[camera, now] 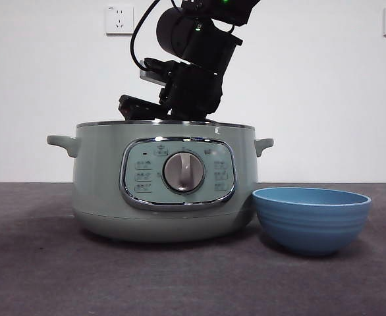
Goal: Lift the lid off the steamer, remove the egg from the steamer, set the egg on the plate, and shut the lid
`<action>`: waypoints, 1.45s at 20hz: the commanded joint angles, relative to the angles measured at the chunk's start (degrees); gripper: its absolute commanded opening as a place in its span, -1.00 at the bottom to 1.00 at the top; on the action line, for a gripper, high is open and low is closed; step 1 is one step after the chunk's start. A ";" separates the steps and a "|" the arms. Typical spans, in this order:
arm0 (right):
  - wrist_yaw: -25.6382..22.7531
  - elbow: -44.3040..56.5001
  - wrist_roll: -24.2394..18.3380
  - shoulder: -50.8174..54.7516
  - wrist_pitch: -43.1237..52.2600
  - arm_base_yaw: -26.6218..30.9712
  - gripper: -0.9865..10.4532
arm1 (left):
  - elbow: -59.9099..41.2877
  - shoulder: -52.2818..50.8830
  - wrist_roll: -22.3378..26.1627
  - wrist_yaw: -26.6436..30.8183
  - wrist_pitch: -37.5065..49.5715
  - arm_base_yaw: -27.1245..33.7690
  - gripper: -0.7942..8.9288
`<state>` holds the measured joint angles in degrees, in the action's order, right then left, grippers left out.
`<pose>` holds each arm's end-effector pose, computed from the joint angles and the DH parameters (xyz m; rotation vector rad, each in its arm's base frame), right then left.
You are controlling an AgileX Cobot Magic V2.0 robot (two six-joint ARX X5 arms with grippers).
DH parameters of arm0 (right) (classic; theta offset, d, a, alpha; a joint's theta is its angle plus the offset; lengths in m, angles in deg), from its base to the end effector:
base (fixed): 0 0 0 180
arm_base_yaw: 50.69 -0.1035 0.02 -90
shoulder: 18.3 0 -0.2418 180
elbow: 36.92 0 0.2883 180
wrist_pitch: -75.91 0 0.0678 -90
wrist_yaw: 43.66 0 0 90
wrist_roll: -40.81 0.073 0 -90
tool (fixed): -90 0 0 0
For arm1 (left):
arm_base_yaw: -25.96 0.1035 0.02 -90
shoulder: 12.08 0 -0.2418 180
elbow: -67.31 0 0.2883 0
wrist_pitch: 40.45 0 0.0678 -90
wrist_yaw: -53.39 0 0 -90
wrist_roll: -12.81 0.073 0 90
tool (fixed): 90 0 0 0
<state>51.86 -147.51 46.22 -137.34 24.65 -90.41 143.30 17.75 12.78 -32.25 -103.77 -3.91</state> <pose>0.3750 0.3207 0.1513 -0.2320 1.0507 0.6649 0.1279 -0.0670 0.3902 0.0884 0.2887 -0.4418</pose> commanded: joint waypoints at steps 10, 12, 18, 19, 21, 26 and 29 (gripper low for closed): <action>-0.13 -0.04 3.93 -2.60 1.90 -0.17 -0.19 | 1.01 -0.52 0.13 -0.02 2.67 -0.04 -0.85; -0.09 -0.04 4.15 -2.60 1.88 -0.13 -0.44 | 1.01 -0.52 0.13 -0.02 2.62 -0.04 -0.85; 0.39 -0.04 3.13 -2.40 1.95 -0.15 -0.85 | 1.01 -0.52 0.09 -0.02 2.60 -0.04 -0.85; 0.39 -0.04 2.60 -1.66 1.92 -0.15 -0.85 | 1.01 -0.50 0.09 0.00 2.64 -0.04 -0.85; 0.37 -0.04 2.01 1.62 1.88 -0.15 -0.85 | 1.01 -0.50 0.09 -0.02 3.08 -0.04 -0.85; -0.13 -0.04 -1.11 18.27 -5.55 -0.13 -0.86 | 1.01 -0.50 0.09 -0.04 3.37 -0.04 -0.85; -6.38 -0.04 -4.17 29.03 -14.03 -0.13 -0.86 | 1.01 -0.50 0.07 -0.04 3.26 -0.04 -0.85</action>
<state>45.37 -147.58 43.09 -108.10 9.90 -90.44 143.30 17.75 12.78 -32.25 -103.82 -3.91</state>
